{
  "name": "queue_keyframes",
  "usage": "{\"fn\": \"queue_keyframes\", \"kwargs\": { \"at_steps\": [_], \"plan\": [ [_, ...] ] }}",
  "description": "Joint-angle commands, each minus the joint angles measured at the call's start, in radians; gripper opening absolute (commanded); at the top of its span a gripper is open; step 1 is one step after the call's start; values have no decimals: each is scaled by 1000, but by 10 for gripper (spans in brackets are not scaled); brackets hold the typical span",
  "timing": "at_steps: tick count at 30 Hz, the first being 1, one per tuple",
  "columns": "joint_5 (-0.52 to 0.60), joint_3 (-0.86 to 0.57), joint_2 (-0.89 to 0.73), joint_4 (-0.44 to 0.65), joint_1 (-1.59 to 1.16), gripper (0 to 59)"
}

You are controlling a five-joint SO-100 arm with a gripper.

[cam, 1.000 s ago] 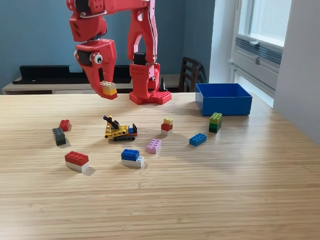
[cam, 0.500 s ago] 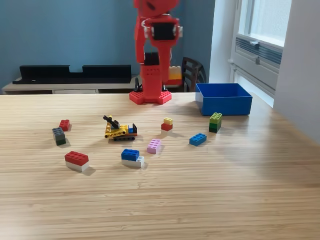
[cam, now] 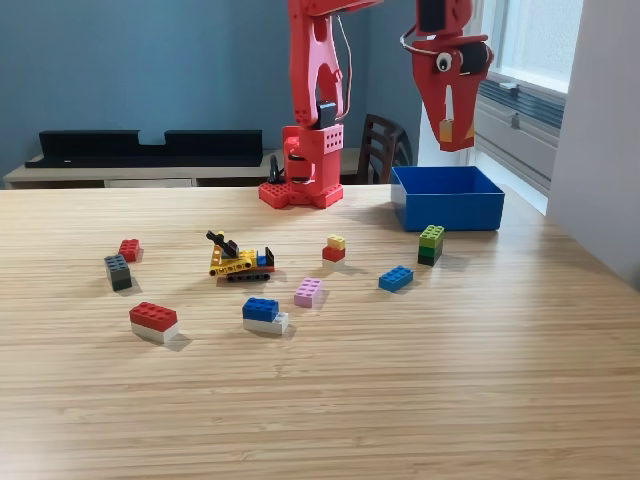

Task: Grasp a lego block and put it in the bin.

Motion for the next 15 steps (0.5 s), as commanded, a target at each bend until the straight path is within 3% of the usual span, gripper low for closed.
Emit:
{"fn": "queue_keyframes", "kwargs": {
  "at_steps": [1, 7, 15],
  "plan": [
    [0, 26, 38, 15, -106, 1],
    [-20, 101, 38, 14, -189, 1],
    [-74, 83, 38, 12, -230, 1]
  ]
}}
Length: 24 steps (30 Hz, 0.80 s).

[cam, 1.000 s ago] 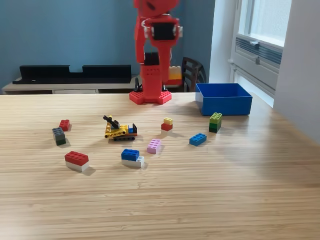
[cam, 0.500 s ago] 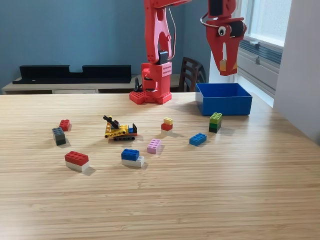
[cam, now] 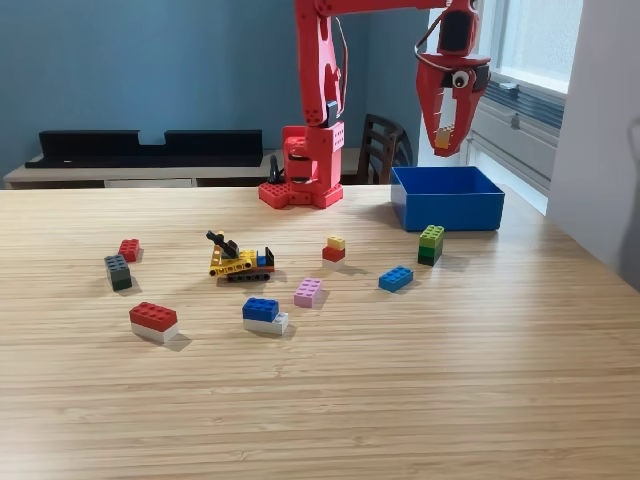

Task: Grasp a lego block and put it in the bin.

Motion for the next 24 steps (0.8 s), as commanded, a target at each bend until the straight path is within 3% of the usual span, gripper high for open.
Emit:
{"fn": "queue_keyframes", "kwargs": {
  "at_steps": [1, 5, 10, 15, 19, 24],
  "plan": [
    [-26, -44, 38, 6, -21, 1],
    [-54, -60, 38, 5, -21, 4],
    [-83, -57, 38, 3, -17, 226],
    [-104, -61, 38, 3, -11, 291],
    [-98, -98, 38, 2, 15, 272],
    [-55, -196, 38, -18, 196, 171]
  ]
}}
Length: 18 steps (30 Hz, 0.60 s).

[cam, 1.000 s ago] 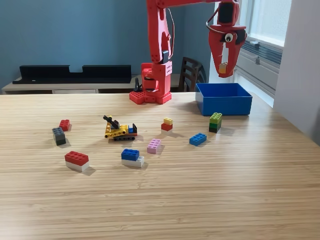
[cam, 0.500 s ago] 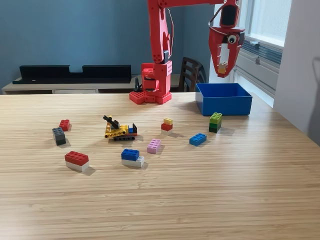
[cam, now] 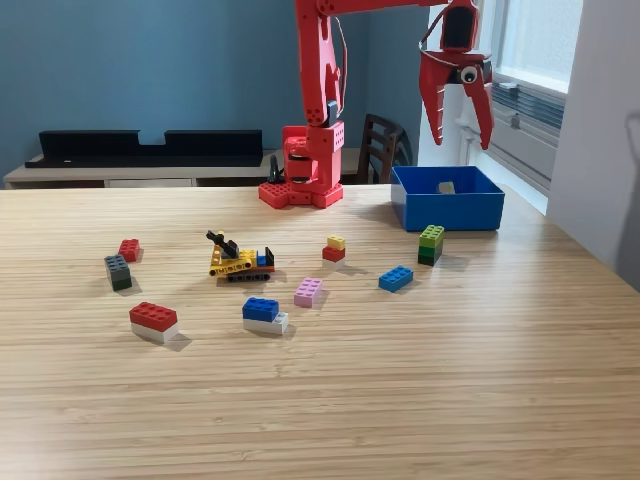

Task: Grasp a lego block and put it in the bin.

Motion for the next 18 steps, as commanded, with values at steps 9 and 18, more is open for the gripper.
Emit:
{"fn": "queue_keyframes", "kwargs": {
  "at_steps": [9, 18],
  "plan": [
    [-87, -221, 38, -21, 568, 159],
    [-130, -250, 38, -20, 793, 160]
  ]
}}
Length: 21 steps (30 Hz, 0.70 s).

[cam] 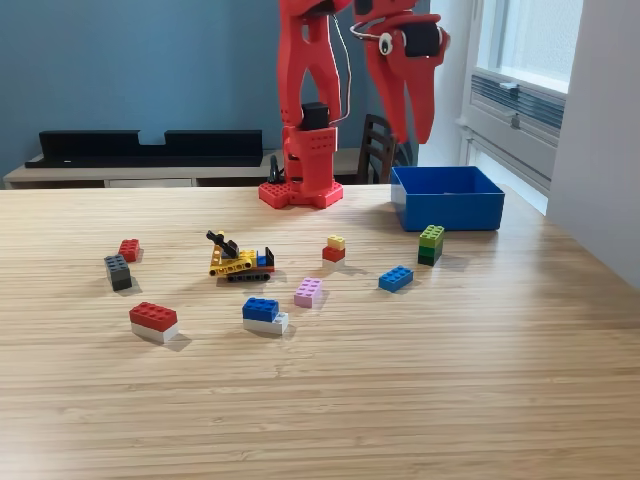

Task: Grasp a lego block and put it in the bin.

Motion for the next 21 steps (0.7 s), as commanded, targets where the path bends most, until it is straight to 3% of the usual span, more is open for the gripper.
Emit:
{"fn": "queue_keyframes", "kwargs": {
  "at_steps": [1, 10, 13, 21],
  "plan": [
    [-12, -57, 38, -11, 95, 159],
    [-18, -57, 38, -11, 175, 155],
    [-26, -54, 38, -11, 190, 85],
    [-20, -34, 38, -11, 261, 42]
  ]
}}
